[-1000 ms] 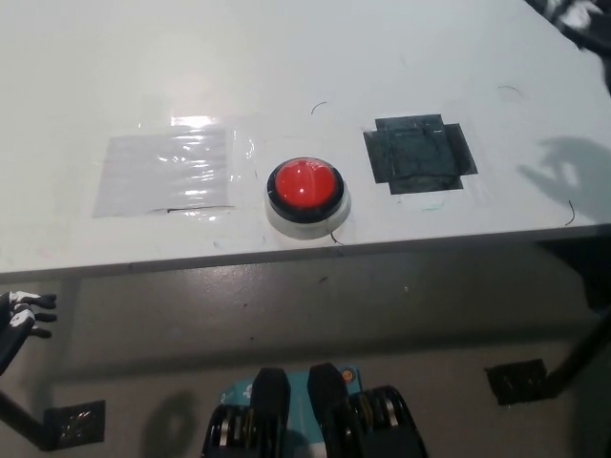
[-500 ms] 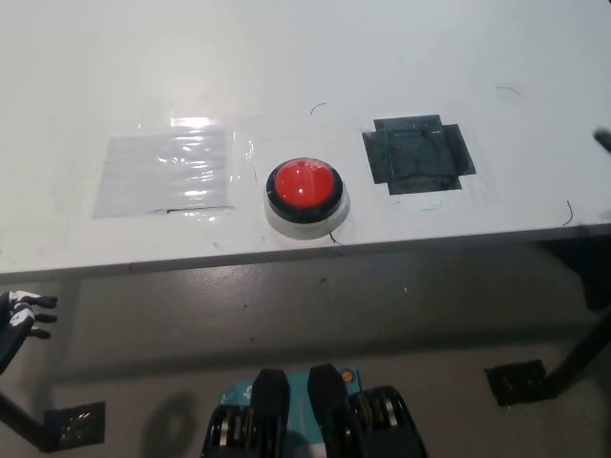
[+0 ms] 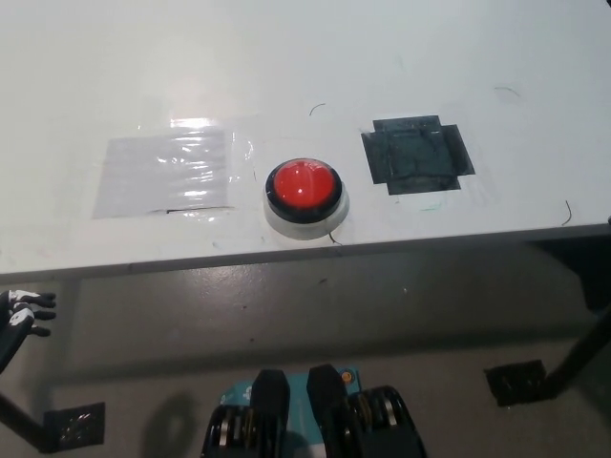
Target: The robot uses its right hand to make a fist and press the red button kept in the middle of the desk
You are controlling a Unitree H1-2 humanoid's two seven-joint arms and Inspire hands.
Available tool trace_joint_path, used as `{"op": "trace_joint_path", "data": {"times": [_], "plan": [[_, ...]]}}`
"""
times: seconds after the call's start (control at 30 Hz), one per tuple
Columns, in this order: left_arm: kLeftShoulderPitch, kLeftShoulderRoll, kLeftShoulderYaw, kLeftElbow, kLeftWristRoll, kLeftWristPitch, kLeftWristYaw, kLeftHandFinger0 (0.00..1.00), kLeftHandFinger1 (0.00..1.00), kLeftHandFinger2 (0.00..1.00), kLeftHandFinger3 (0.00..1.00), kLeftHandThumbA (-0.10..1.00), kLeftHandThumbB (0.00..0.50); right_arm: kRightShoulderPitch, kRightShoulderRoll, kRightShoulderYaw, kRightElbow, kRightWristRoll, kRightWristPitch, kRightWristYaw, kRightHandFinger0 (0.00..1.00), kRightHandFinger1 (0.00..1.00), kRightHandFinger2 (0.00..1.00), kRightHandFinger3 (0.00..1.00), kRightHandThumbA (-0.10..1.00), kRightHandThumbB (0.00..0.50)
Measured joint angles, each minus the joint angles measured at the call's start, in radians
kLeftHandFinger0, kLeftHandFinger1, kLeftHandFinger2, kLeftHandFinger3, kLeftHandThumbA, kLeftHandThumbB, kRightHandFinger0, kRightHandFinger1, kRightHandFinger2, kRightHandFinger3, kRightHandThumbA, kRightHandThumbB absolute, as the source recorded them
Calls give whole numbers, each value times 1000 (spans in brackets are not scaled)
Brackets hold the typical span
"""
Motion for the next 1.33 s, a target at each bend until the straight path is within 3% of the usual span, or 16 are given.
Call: {"op": "trace_joint_path", "data": {"times": [0.13, 0.33, 0.43, 0.57, 0.63, 0.83, 0.87, 0.97, 1.03, 1.1, 1.17, 1.33], "plan": [[0, -1, 0, 2, 0, -2, 0, 568, 602, 672, 700, 558, 0, 4, -1, 4, 0, -4, -6, 0, 94, 447, 641, 327, 1000, 175], [0, -2, 0, 3, -1, -3, 0, 529, 566, 648, 684, 543, 3, 3, -1, 5, 0, -4, -5, -2, 95, 472, 652, 296, 1000, 182], [0, -3, 1, 3, -2, -3, 0, 608, 652, 726, 746, 593, 2, 2, -1, 5, 0, -4, -3, -5, 101, 500, 688, 320, 1000, 185], [0, -4, 0, 0, 0, -1, 1, 559, 599, 671, 696, 546, 0, -2, -8, 7, 0, -4, 1, -5, 56, 480, 665, 298, 1000, 192], [0, -4, 0, 0, 0, -2, 1, 608, 649, 707, 729, 540, 0, -5, -12, 9, 0, -4, 3, -6, 49, 483, 665, 294, 1000, 182], [0, -6, 0, 1, -1, -3, 1, 518, 563, 636, 660, 547, 0, -15, -18, 12, 0, -4, 9, -8, 14, 471, 658, 274, 1000, 187], [0, -7, 0, 1, -1, -3, 1, 545, 584, 648, 665, 547, 0, -16, -19, 12, 0, -4, 9, -7, 8, 472, 660, 270, 1000, 193], [0, -7, 0, 1, -1, -3, 1, 519, 560, 627, 652, 546, 0, -18, -20, 13, 0, -4, 9, -7, 32, 491, 668, 262, 1000, 195], [0, -7, 0, 1, -1, -3, 1, 557, 601, 670, 686, 563, 0, -18, -20, 15, 0, -4, 9, -7, 58, 507, 670, 256, 1000, 200], [0, -7, 0, 1, 0, -3, 1, 531, 573, 650, 676, 568, 0, -18, -21, 15, 0, -4, 9, -7, 55, 509, 669, 254, 1000, 192], [0, -7, 0, 1, 0, -4, 1, 580, 635, 725, 748, 562, 0, -18, -21, 16, 0, -4, 10, -7, 41, 499, 654, 250, 1000, 191], [0, -8, 1, 3, -1, -6, 1, 556, 599, 680, 700, 536, 0, -18, -21, 17, 0, -4, 11, -7, 37, 498, 653, 245, 1000, 192]]}}
